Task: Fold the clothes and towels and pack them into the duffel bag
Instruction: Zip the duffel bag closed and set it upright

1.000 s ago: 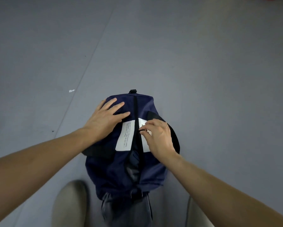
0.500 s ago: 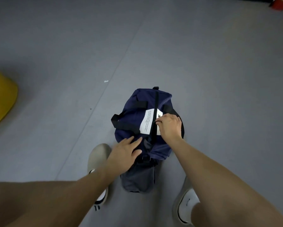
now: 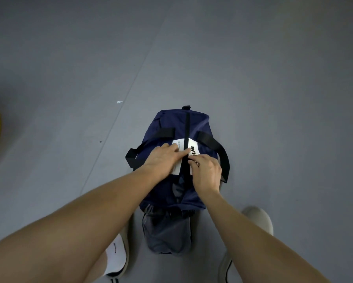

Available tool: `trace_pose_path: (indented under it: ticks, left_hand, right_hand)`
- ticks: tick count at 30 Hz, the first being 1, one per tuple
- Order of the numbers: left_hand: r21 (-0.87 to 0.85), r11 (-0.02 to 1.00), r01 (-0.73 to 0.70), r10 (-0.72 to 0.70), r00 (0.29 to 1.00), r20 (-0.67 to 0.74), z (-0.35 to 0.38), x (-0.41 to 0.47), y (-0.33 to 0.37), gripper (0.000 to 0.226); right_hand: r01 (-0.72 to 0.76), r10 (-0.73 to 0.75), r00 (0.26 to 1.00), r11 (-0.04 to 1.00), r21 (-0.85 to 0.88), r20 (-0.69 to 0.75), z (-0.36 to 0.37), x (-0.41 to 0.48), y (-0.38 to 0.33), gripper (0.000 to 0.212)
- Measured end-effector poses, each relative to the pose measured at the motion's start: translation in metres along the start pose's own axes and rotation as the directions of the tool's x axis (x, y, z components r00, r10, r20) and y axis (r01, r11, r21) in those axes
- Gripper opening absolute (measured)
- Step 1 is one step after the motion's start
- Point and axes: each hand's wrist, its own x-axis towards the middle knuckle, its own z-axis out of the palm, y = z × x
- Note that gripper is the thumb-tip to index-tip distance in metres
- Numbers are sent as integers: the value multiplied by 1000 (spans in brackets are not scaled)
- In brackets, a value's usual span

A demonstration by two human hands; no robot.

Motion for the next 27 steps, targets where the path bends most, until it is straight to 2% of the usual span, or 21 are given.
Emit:
trace_pose_path:
  ticks: [2,7,11,17,20,23,27]
  left_hand:
    - [-12,1000,-7,7,999,37,1,17,0,83]
    - [-55,998,-39,39,999,-14,4,38,-3,51]
    - [-195,981,17,-32,997,-75,0,41,-10,29]
    - [-388,919,69,-133,981,-140,0,35,-16,26]
    - [-458,884,95,-183,971,-151,3,21,-10,32]
    - [-519,853,61,-173,970,-171,9,-8,4,41]
    - [-464,885,33,-186,939,-289,28,-71,25,46]
  right_hand:
    - [-7,7,1000,999,40,-16,1,0,3,17]
    - [9,-9,1000,1000,12,-1,-2,0,15,14]
    - [-5,3,999,999,43,53,-3,-10,18,14]
    - [17,-29,991,995,97,128,-17,-38,17,14]
    - [42,-55,988,995,93,142,-29,-53,14,14]
    - [-5,-6,993,995,95,118,-36,-66,4,15]
    - [7,-19,991,996,88,136,-44,-90,-9,17]
